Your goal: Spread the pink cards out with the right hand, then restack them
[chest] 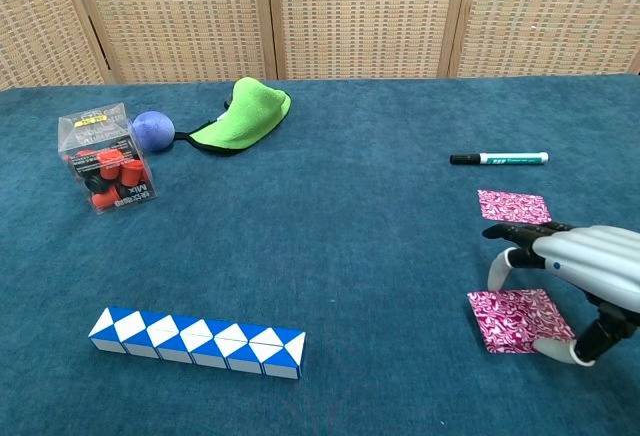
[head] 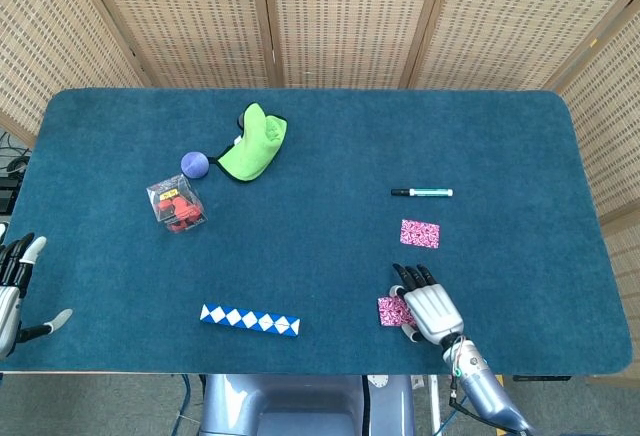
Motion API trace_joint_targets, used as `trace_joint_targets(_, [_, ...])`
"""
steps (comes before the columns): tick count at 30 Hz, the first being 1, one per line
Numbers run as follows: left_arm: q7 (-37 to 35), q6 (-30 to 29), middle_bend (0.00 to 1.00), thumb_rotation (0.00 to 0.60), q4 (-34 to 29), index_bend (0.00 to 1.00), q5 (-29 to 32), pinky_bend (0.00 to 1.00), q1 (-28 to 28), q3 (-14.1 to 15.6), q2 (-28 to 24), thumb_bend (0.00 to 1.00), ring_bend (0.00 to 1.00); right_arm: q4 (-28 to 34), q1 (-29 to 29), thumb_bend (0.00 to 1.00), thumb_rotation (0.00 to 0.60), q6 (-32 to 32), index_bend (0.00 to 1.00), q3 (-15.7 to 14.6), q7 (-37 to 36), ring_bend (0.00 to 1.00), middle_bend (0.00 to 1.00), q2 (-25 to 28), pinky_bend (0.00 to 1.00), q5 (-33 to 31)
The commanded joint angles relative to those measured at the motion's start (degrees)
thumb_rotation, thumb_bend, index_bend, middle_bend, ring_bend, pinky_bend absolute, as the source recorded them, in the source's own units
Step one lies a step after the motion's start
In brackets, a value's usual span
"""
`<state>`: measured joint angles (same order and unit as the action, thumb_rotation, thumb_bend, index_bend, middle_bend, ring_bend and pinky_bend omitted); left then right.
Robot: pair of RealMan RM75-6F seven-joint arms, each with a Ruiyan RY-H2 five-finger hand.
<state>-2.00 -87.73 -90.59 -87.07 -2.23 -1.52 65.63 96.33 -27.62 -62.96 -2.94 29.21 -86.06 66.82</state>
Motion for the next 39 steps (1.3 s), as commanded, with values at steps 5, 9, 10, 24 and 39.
trace_joint_targets(5, [0.02, 0.01, 0.00, 0.600, 0.03, 0.00, 0.01, 0.00, -0.01, -0.01, 0.00, 0.00, 0.00, -0.73, 0.29, 0.36, 0.600, -0.06, 0.57, 0.60, 1.36, 0.00, 0.01, -0.81, 0.00, -0.92])
trace_joint_targets(9, [0.09, 0.01, 0.00, 0.600, 0.05, 0.00, 0.01, 0.00, -0.03, -0.02, 0.02, 0.00, 0.00, -0.47, 0.42, 0.36, 0.600, 0.13, 0.57, 0.85, 1.77, 0.00, 0.01, -0.69, 0.00, -1.63])
trace_joint_targets(10, [0.13, 0.04, 0.00, 0.600, 0.04, 0.00, 0.02, 0.00, -0.03, -0.01, 0.02, 0.00, 0.00, -0.36, 0.45, 0.36, 0.600, 0.14, 0.57, 0.90, 1.90, 0.00, 0.01, -0.64, 0.00, -1.74])
trace_joint_targets(24, [0.17, 0.01, 0.00, 0.600, 0.00, 0.00, 0.07, 0.00, 0.00, -0.01, 0.03, 0.00, 0.00, 0.24, 0.97, 0.34, 0.600, 0.43, 0.55, 0.67, 3.49, 0.00, 0.01, -0.91, 0.00, -2.23])
trace_joint_targets(39, [0.15, 0.01, 0.00, 0.600, -0.03, 0.00, 0.07, 0.00, -0.01, -0.02, 0.03, 0.00, 0.00, 0.28, 0.94, 0.26, 0.600, 1.02, 0.39, 1.31, 3.03, 0.00, 0.00, -0.97, 0.00, -2.46])
